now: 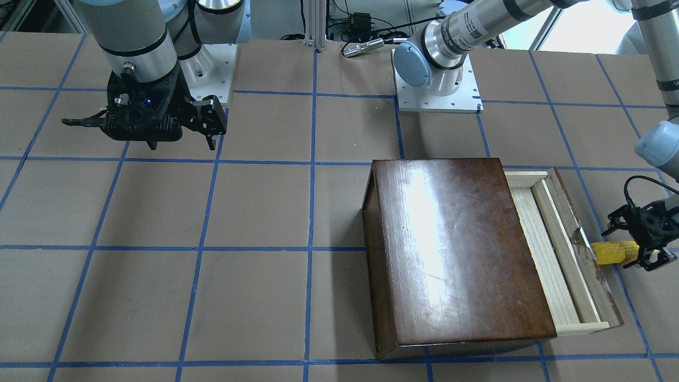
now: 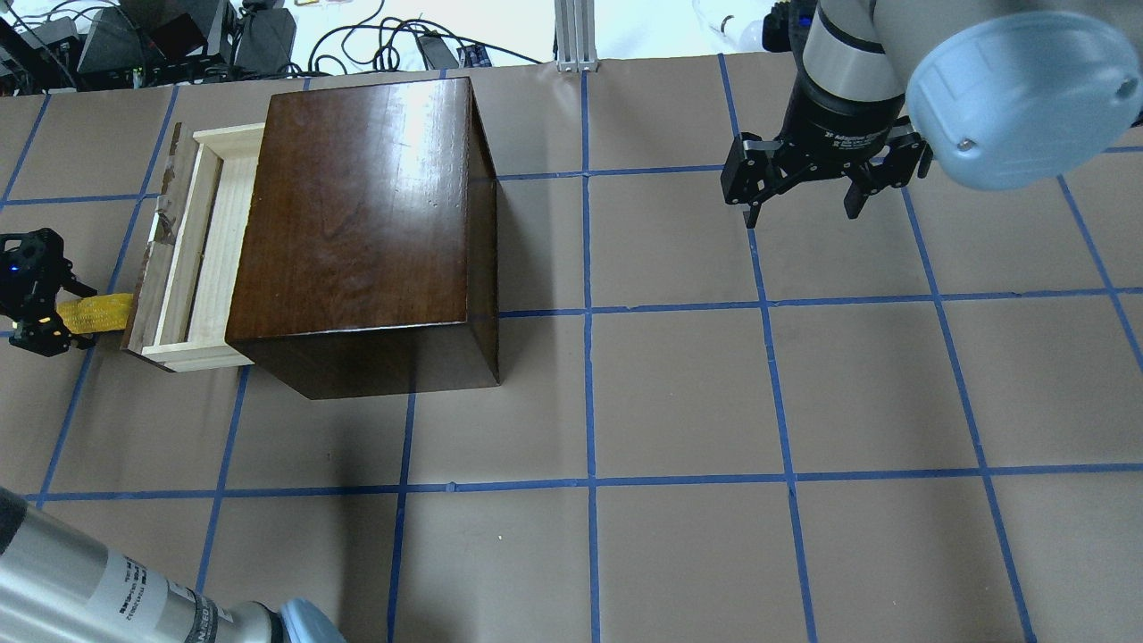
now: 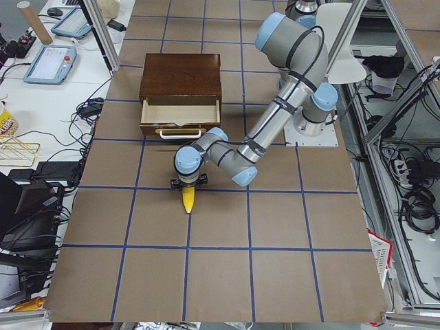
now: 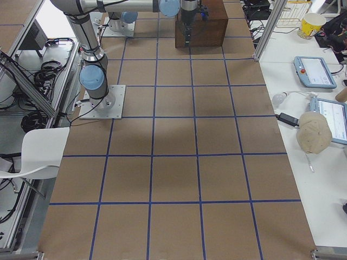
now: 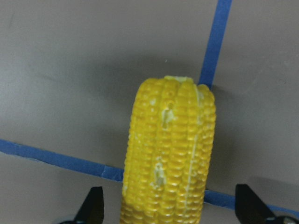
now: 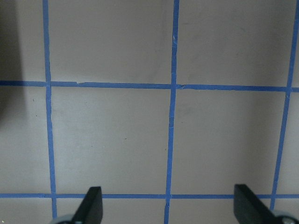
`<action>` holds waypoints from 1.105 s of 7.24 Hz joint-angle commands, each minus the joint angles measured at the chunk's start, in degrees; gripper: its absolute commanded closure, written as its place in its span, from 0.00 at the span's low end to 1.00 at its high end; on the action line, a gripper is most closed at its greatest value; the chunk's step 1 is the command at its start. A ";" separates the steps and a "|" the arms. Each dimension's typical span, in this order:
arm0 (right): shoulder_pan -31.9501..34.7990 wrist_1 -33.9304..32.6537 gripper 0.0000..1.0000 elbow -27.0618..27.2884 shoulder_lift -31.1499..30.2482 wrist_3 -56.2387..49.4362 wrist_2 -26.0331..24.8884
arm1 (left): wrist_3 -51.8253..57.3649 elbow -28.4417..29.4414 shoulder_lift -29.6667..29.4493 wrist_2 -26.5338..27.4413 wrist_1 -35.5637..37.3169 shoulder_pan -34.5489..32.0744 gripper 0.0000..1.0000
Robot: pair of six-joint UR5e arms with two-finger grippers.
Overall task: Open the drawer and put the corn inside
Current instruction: 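Lower the left gripper and grasp the yellow corn cob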
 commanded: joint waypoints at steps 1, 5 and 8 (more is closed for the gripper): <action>0.00 0.00 0.00 0.00 0.00 0.00 0.00 | 0.13 0.12 -0.06 -0.47 0.07 -0.07 0.97; 0.00 0.00 0.00 0.00 0.00 0.00 0.00 | -0.14 0.12 0.21 -1.09 0.07 -0.15 1.00; 0.00 0.00 0.00 0.00 0.00 0.00 0.00 | -0.05 0.03 1.16 -1.17 0.07 -0.15 1.00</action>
